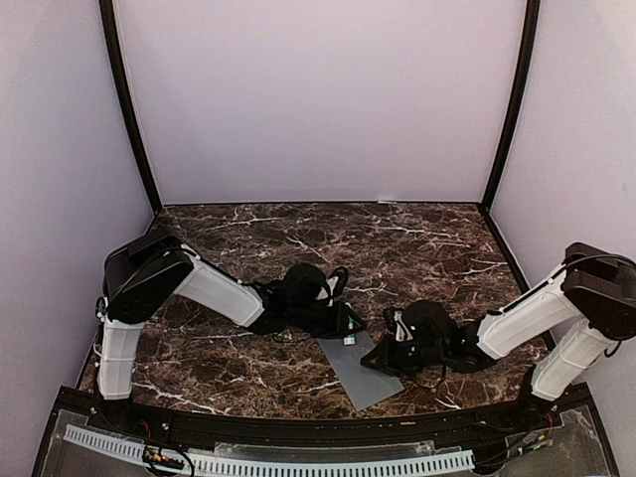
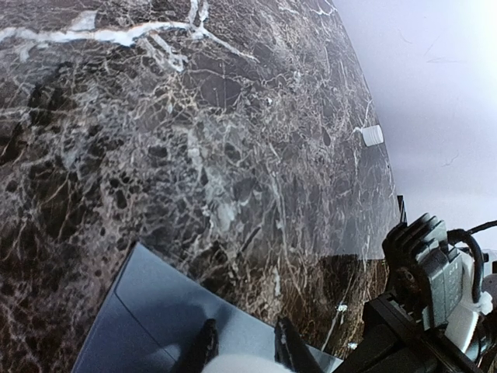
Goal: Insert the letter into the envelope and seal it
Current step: Seal the envelope flap on the envelope.
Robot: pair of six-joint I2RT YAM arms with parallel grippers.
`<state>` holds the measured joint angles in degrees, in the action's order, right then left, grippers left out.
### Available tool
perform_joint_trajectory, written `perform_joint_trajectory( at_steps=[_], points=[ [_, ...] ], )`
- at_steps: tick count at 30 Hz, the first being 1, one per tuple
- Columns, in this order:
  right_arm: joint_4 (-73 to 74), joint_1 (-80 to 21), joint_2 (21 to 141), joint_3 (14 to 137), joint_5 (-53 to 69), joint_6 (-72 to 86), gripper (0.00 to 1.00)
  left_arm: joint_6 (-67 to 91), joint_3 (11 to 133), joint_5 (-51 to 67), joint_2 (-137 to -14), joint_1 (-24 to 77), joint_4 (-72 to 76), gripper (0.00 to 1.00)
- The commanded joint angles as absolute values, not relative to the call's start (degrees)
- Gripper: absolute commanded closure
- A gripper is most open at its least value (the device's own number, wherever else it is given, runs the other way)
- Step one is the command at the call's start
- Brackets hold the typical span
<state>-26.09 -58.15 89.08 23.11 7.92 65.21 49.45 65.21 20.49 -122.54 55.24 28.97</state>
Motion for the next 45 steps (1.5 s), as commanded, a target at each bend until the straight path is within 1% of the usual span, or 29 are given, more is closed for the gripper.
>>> perform_joint_trajectory(
  at_steps=[1,20,25,35,40,45],
  points=[
    [-20.47,-58.52,92.27,24.21,5.68,64.71,1.00,48.43,65.12,20.81,-119.97,55.29,26.12,1.00],
    [-22.76,-58.49,97.84,26.98,5.25,66.12,1.00,48.54,64.54,20.88,-119.76,55.28,26.57,1.00],
    [-21.93,-59.14,95.65,24.54,5.62,67.63,1.00,47.93,64.45,20.78,-119.18,55.01,26.47,1.00],
    [-20.88,-63.89,90.39,19.37,4.14,72.54,1.00,46.11,65.07,22.00,-118.50,54.86,26.53,1.00],
    [-19.34,-64.10,87.29,17.09,2.76,73.36,1.00,45.27,65.50,23.26,-118.08,54.92,26.66,1.00],
    [-20.22,-64.14,87.01,16.26,2.64,73.65,1.00,44.22,65.21,22.92,-113.64,56.13,25.89,1.00]
  ],
)
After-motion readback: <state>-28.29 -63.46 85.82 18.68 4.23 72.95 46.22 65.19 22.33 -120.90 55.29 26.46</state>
